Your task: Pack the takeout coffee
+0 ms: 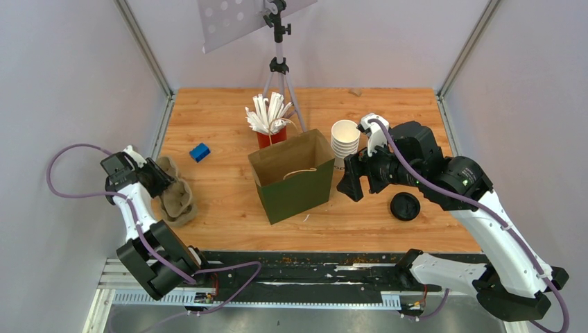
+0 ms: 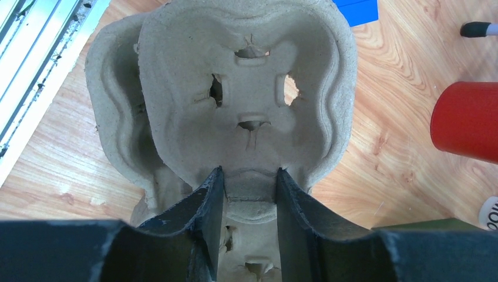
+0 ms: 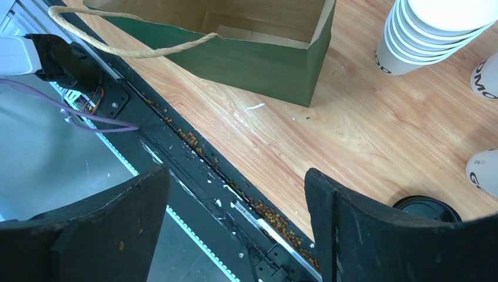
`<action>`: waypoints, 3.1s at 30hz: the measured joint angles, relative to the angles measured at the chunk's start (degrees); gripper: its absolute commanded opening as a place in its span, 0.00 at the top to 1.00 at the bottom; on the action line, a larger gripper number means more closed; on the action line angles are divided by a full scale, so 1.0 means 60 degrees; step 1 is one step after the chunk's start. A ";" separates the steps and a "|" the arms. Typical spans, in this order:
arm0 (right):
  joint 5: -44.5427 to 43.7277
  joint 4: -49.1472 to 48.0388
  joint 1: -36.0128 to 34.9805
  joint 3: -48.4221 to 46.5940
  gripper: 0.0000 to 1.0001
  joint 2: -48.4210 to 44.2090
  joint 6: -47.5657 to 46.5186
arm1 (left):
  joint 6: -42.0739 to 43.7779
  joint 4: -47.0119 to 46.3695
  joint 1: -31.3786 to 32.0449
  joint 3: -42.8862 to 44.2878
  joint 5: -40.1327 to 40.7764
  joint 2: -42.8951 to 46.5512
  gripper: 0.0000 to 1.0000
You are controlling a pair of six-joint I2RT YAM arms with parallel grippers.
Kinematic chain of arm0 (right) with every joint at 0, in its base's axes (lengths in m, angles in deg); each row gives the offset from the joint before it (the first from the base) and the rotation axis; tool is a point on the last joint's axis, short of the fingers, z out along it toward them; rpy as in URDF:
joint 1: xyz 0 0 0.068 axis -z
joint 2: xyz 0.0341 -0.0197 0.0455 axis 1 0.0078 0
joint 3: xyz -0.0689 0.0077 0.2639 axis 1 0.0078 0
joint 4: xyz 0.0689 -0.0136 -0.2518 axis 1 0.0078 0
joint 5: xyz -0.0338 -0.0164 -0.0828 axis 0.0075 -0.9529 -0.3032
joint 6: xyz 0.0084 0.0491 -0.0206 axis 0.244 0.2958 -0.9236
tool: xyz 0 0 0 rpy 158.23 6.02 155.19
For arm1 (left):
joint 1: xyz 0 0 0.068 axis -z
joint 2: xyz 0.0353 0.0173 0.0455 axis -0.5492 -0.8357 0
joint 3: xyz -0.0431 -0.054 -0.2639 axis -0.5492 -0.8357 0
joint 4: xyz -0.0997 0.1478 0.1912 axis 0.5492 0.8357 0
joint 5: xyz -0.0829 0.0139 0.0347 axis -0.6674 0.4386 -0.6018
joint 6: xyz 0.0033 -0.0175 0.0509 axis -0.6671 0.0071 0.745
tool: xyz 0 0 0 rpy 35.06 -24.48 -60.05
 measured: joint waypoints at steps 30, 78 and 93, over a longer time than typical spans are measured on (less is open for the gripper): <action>0.0178 0.0430 0.0000 -0.0415 0.18 0.0036 0.0342 | -0.1330 0.2528 0.0703 0.2047 0.0510 0.0980 0.67; 0.0641 -0.2390 0.0000 0.0361 0.38 0.1610 0.9508 | -0.0856 0.6014 0.8014 0.9060 -0.0331 0.0918 0.68; 0.1300 -0.2455 0.0040 0.0346 0.83 0.2120 0.8794 | -0.0215 0.6171 1.1555 1.0783 0.0790 -0.0565 0.68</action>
